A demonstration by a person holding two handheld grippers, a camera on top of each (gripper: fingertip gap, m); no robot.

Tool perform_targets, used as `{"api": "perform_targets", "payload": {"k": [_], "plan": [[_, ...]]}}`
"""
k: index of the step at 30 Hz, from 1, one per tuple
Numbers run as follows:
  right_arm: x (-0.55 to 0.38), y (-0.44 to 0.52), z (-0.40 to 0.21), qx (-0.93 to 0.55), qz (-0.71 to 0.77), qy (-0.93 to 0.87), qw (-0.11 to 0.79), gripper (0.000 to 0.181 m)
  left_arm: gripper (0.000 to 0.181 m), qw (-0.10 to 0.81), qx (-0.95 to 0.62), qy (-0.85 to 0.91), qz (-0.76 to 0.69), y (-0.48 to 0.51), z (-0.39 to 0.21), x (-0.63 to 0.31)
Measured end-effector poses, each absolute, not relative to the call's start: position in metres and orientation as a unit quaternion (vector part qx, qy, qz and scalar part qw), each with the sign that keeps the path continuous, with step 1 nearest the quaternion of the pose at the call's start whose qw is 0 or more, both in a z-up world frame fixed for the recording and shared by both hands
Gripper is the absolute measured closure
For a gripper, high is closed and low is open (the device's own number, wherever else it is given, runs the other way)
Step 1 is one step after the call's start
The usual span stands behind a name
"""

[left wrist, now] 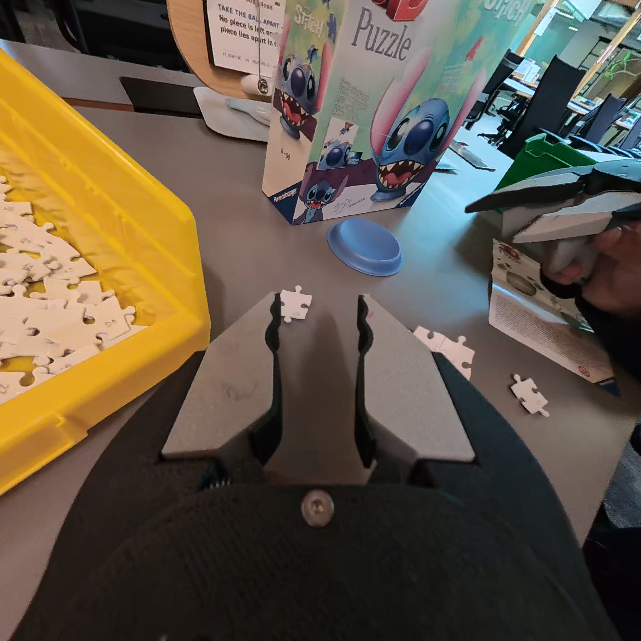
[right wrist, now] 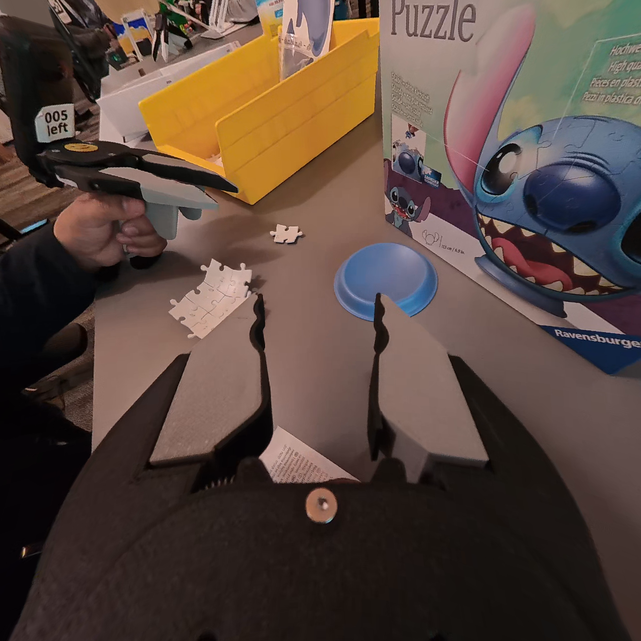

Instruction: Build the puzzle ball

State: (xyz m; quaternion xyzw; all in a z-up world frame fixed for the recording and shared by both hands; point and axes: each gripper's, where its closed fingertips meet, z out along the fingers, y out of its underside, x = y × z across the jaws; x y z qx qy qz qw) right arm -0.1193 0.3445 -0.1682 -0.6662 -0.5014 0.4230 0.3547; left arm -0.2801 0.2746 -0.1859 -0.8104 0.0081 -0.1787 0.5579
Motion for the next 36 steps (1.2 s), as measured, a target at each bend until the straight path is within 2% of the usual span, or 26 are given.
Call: {"api": "perform_targets", "payload": {"k": [15, 22, 27, 30, 36], "plan": [[-0.124, 0.336, -0.181, -0.665, 0.414, -0.522, 0.337, 0.122, 0.147, 0.566, -0.81, 0.012, -0.152, 0.275, -0.185, -0.28], [-0.123, 0.293, -0.177, -0.605, 0.454, -0.598, 0.265, 0.128, 0.148, 0.562, -0.814, 0.017, -0.149, 0.275, -0.187, -0.278], [-0.101, 0.238, -0.201, -0.54, 0.432, -0.709, 0.138, 0.129, 0.149, 0.561, -0.812, 0.008, -0.161, 0.276, -0.186, -0.28], [-0.091, 0.233, -0.22, -0.522, 0.364, -0.759, 0.137, 0.134, 0.149, 0.56, -0.812, 0.006, -0.164, 0.276, -0.187, -0.281], [-0.082, 0.214, -0.231, -0.495, 0.35, -0.789, 0.099, 0.133, 0.149, 0.56, -0.813, 0.008, -0.159, 0.276, -0.187, -0.28]]}}
